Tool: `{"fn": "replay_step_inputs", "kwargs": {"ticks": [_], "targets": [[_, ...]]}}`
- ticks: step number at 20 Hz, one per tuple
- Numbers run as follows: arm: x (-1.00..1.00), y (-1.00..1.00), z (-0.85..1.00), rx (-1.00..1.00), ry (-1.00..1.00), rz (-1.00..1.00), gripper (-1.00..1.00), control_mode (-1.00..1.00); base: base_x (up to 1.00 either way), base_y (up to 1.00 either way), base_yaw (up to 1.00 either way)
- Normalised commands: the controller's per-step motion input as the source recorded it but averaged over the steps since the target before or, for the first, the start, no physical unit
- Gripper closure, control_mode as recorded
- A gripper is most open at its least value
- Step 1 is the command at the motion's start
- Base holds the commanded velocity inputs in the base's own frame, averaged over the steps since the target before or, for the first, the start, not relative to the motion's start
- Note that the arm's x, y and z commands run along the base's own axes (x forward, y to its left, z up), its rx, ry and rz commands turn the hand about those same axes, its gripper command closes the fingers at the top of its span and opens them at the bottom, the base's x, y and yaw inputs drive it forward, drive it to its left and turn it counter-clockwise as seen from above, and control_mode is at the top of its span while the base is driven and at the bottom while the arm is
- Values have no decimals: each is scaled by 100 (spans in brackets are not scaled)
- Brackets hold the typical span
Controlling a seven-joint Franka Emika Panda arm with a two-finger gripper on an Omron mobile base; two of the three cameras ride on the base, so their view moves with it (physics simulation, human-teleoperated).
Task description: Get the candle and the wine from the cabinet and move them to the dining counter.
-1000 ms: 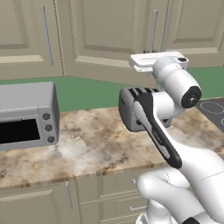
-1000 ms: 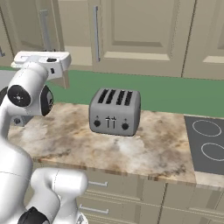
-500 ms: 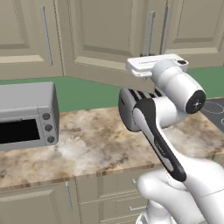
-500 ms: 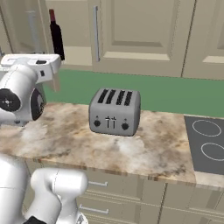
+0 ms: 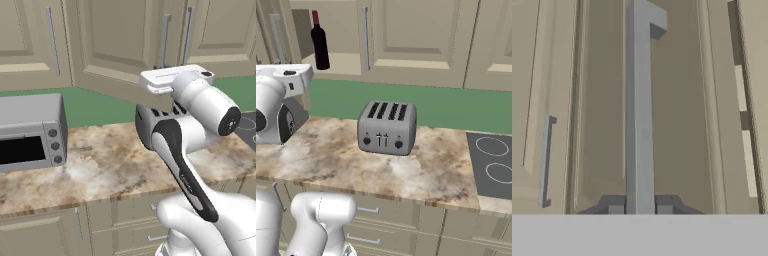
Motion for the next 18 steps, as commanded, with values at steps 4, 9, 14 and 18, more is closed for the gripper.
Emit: {"fn": "replay_step_inputs", "kwargs": {"ticks": [4, 9, 14, 18], "targets": [[-47, 31, 0, 0, 5, 1, 100, -100, 0, 0, 0], [-37, 35, 0, 0, 5, 0, 100, -100, 0, 0, 0], [-24, 37, 0, 0, 4, 0, 100, -100, 0, 0, 0], [-18, 31, 0, 0, 2, 0, 100, -100, 0, 0, 0]]}}
